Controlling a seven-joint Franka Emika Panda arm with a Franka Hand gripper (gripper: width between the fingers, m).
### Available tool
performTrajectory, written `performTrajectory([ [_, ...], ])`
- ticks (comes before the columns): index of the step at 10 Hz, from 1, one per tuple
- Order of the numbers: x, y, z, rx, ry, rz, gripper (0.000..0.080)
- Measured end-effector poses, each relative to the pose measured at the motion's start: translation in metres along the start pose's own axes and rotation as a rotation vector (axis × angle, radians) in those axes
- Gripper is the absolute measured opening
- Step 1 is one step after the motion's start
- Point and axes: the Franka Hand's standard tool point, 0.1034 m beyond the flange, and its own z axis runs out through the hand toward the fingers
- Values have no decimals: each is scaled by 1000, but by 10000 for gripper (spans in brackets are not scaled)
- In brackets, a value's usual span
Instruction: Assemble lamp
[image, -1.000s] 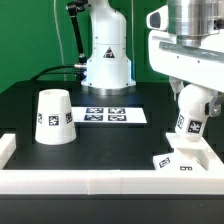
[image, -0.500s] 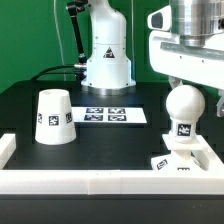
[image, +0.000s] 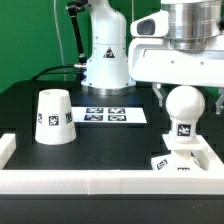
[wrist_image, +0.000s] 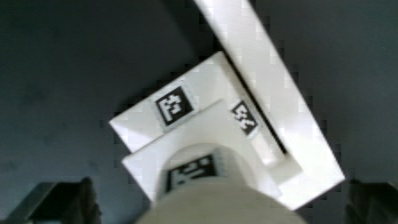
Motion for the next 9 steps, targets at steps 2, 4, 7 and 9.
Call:
performTrajectory([
  [2,2,5,0,-6,21,-199,699],
  [4,5,3,-1,-6,23,-354,699],
  [7,5,3,0,-9,21,-548,699],
  [9,10,1,-1,-36,84,-810,699],
])
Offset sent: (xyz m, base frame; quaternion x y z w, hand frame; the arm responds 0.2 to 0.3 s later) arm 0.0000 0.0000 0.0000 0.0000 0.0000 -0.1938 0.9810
